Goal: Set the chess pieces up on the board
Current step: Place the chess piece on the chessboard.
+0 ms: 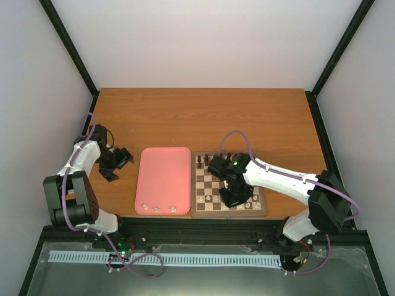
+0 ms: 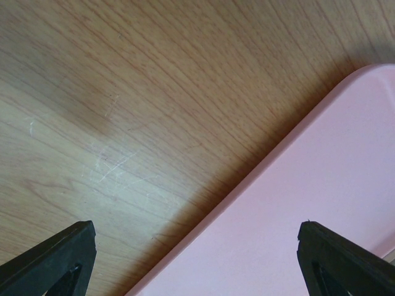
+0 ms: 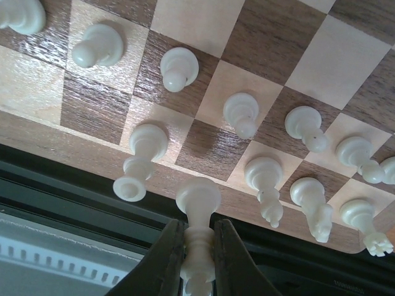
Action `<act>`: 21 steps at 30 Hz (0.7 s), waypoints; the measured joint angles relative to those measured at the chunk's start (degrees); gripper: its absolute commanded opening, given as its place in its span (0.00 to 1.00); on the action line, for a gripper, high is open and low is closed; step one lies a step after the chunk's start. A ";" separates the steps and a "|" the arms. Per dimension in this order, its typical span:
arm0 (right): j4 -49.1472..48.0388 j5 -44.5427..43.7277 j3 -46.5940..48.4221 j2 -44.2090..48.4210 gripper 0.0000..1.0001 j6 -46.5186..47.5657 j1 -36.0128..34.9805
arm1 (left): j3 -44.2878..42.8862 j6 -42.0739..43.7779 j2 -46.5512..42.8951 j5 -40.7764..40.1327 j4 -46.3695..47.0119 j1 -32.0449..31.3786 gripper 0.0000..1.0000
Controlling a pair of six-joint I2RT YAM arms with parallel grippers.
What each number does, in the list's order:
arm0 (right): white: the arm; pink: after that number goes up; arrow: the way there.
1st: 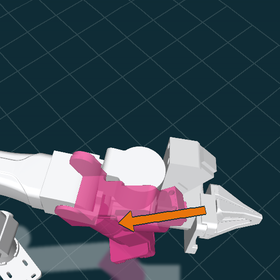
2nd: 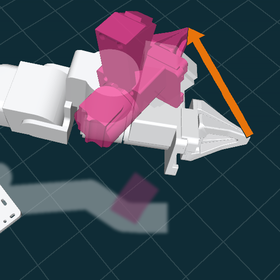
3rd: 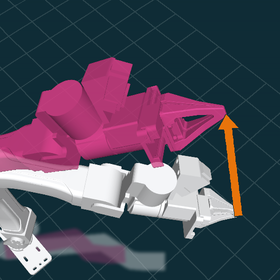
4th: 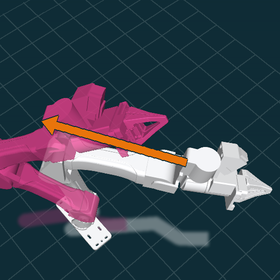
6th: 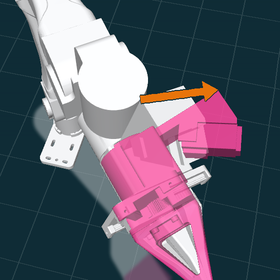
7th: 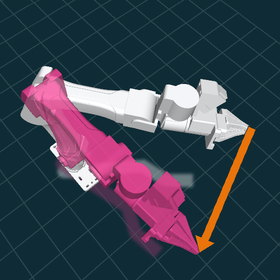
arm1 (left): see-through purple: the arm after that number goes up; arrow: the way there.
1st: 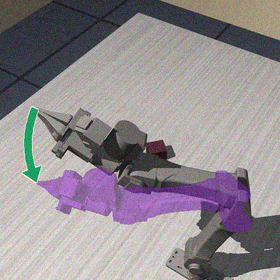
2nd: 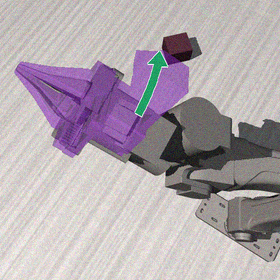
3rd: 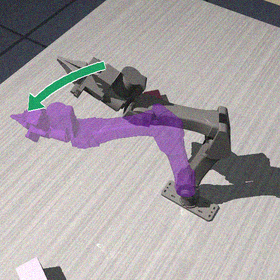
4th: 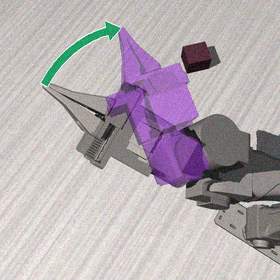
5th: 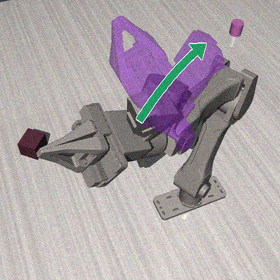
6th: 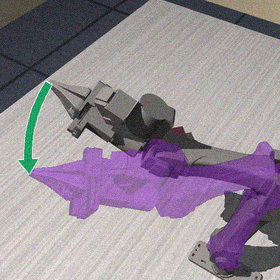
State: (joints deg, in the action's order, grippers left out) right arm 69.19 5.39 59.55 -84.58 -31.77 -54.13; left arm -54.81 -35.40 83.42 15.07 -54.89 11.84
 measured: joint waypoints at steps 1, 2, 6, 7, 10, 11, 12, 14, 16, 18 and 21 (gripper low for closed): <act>-0.24 0.00 -0.35 -0.02 0.04 -0.07 0.00 | 0.00 0.00 0.00 0.00 0.02 0.00 1.00; -0.35 0.00 -0.57 -0.02 0.05 -0.13 0.00 | 0.00 0.00 0.00 0.00 0.00 0.00 1.00; -1.18 -0.02 -0.72 -0.11 0.06 -0.28 0.00 | 0.00 0.00 0.00 0.00 0.02 0.00 1.00; -1.38 -0.04 -0.72 -0.28 0.07 -0.28 0.00 | 0.00 0.00 0.00 0.00 0.00 0.00 1.00; -1.95 -0.11 -0.72 -1.25 0.07 -0.28 0.00 | 0.00 0.00 0.00 0.00 0.00 0.00 1.00; -2.10 -0.20 -0.72 -1.62 0.07 -0.28 0.00 | 0.00 0.00 0.00 0.00 0.02 0.00 1.00; -2.21 -0.22 -0.72 -1.88 0.07 -0.26 0.00 | 0.00 0.00 0.00 0.00 0.00 0.00 1.00; -2.40 -0.24 -0.72 -2.38 0.07 -0.26 0.00 | 0.00 0.00 0.00 -0.02 0.00 0.00 1.00; -2.62 -0.26 -0.72 -2.60 0.07 -0.26 0.00 | 0.00 0.00 0.00 -0.02 0.02 0.00 1.00; -2.75 -0.35 -0.72 -2.60 0.07 -0.26 0.00 | 0.00 0.00 0.00 0.00 0.00 0.00 1.00; -2.78 -0.61 -0.72 -2.75 0.09 -0.26 0.00 | 0.00 0.00 0.00 -0.02 0.02 0.00 1.00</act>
State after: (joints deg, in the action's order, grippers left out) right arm 66.41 4.78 58.83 -87.33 -32.03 -54.13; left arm -54.81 -35.40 83.42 15.05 -54.87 11.84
